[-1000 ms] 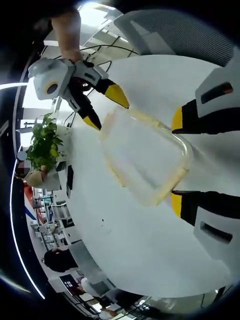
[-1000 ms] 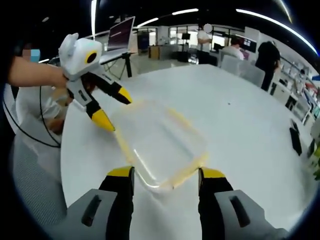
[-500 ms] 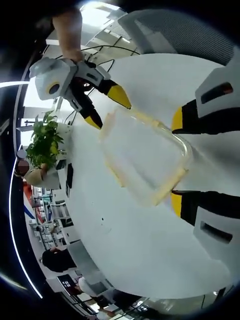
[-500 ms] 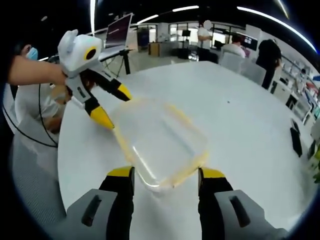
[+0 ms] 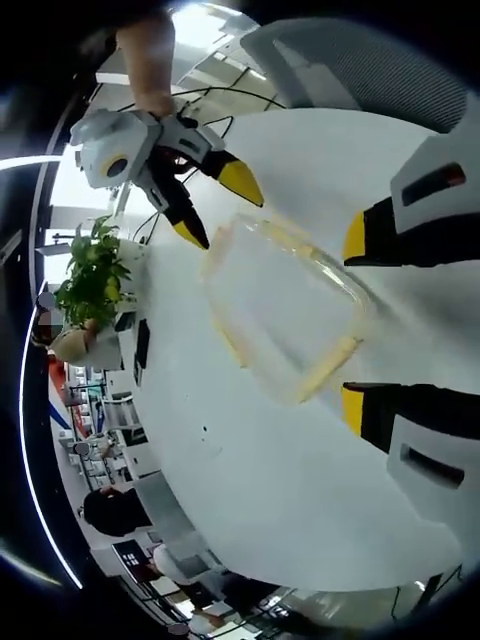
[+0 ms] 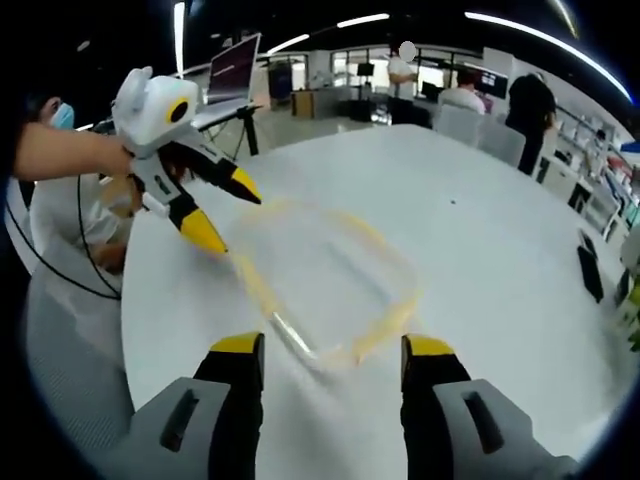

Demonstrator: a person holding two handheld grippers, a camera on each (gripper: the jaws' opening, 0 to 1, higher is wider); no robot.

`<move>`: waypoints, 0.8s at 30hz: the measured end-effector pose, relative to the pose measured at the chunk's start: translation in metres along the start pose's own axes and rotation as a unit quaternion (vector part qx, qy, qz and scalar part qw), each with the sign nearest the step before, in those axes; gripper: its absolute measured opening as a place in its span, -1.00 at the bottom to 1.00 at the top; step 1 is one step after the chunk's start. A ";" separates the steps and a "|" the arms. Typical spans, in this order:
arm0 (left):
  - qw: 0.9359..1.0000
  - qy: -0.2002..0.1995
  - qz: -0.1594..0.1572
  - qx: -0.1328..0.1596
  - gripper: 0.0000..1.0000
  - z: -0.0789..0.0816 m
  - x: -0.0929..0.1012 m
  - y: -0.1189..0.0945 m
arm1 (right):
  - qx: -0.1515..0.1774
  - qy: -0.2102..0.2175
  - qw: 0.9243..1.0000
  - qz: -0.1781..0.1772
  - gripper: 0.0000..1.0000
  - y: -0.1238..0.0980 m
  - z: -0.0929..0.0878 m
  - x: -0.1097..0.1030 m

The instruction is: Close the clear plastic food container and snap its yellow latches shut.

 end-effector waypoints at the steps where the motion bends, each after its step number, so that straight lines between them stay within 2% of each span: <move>1: 1.000 -0.001 0.001 0.002 -0.17 -0.001 0.001 -0.003 | 0.004 0.003 1.000 -0.001 0.06 -0.002 0.000 -0.001; 14: 0.999 -0.020 0.009 0.024 -0.03 -0.006 0.015 -0.032 | 0.028 0.032 0.999 -0.024 0.17 -0.032 -0.014 -0.011; 24: 0.998 -0.028 0.025 0.042 0.11 -0.012 0.032 -0.061 | 0.054 0.053 0.995 -0.058 0.25 -0.068 -0.029 -0.017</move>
Point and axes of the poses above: the point that each gripper's makers call its tool centre point, and the gripper's own axes: y roughly forward along the fingers, x roughly to its right, z roughly out of its top, the point moved 1 cm from there along -y, roughly backward along the fingers, and after that the axes turned 12 degrees about -x, right-handed, at the moved point
